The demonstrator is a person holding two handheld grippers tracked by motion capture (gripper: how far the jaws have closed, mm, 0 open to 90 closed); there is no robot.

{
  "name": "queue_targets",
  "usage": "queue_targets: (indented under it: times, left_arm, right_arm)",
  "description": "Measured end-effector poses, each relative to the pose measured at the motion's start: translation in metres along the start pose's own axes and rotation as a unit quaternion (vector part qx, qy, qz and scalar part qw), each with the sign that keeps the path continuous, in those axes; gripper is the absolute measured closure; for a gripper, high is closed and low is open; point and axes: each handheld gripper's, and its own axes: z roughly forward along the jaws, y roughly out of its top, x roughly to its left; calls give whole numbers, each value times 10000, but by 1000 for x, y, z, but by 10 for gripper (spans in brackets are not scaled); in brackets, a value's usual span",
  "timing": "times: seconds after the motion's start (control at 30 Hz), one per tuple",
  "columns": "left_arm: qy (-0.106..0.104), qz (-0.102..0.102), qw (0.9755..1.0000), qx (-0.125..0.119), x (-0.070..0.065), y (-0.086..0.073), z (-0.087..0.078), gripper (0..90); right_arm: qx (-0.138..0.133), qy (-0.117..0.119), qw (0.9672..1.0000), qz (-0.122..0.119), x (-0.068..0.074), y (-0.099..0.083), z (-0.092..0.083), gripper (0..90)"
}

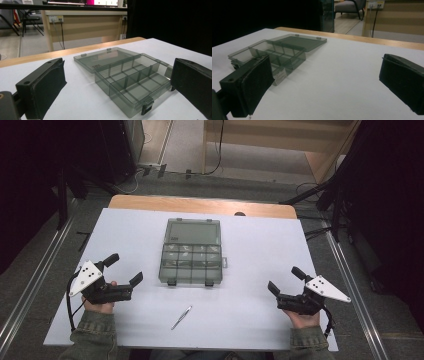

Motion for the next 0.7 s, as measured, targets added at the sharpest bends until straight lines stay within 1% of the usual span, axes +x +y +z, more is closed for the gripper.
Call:
queue_targets:
  times: [0.03, 0.1, 0.2, 0.33, 0.4, 0.5, 0.6, 0.7]
  left_arm:
    - [0, 0, 10000, 0, 0, 0, 0, 0]
    - [18, -74, 10000, -1, 2, -1, 2, 0]
    - [29, -106, 9999, 5, 3, -1, 3, 0]
    - [50, -110, 9999, -36, 1, 0, 3, 0]
    - [21, -67, 10000, -52, -1, 1, 3, 0]
    - [-6, -84, 10000, -52, -1, 1, 4, 0]
    - [12, -89, 10000, -31, 0, 1, 4, 0]
    - [18, -114, 9999, -62, 1, 1, 3, 0]
  right_arm:
    - [-4, -32, 10000, 29, -1, 0, 0, 0]
    - [-5, -43, 9999, 112, -4, -1, -1, 0]
    - [32, -42, 9999, 147, -6, -1, 0, 0]
    - [80, -67, 9999, 106, -5, -2, -2, 0]
    - [87, -46, 9999, 86, -4, -2, -1, 0]
    - [151, -67, 9998, 62, -3, -3, 0, 0]
    - [186, -57, 9998, 40, -3, -3, 2, 0]
    - [234, -45, 9997, 21, -2, -3, 3, 0]
